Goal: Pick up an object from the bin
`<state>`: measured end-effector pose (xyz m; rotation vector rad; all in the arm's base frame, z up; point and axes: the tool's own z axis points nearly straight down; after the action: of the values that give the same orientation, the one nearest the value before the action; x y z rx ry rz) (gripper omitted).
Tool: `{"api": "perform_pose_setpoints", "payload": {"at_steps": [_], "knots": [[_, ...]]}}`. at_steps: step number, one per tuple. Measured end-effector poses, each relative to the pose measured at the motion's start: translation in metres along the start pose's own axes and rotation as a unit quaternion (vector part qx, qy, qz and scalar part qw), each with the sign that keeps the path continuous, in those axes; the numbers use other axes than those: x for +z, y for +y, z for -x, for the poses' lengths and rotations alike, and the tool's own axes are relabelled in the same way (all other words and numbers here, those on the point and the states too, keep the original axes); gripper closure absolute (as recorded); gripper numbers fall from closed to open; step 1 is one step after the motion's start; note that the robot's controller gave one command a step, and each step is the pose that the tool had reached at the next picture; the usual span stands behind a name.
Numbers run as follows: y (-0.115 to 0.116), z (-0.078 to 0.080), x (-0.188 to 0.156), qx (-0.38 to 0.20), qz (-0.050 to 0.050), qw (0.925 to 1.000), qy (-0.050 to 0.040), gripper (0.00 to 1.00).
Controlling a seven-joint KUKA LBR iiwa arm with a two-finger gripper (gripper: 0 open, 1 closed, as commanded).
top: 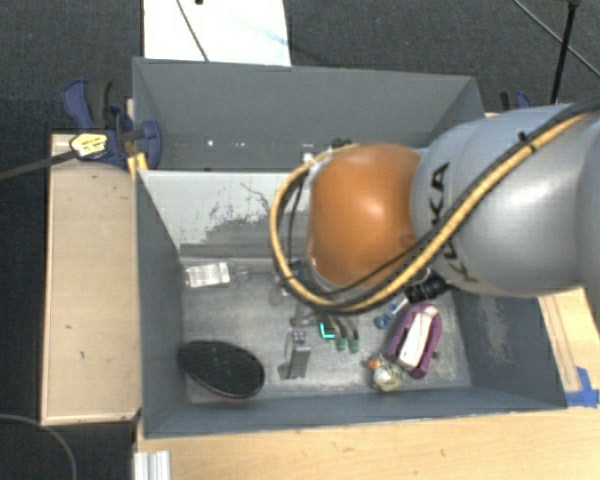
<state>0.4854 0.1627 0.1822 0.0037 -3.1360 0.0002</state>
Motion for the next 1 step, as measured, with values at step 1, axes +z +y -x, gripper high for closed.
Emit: {"api": "perform_pose_setpoints", "payload": {"at_steps": [1], "knots": [[0.0784,-0.0039,0.1125,-0.072,0.002,0.9974,-0.0070,0.00]]}}
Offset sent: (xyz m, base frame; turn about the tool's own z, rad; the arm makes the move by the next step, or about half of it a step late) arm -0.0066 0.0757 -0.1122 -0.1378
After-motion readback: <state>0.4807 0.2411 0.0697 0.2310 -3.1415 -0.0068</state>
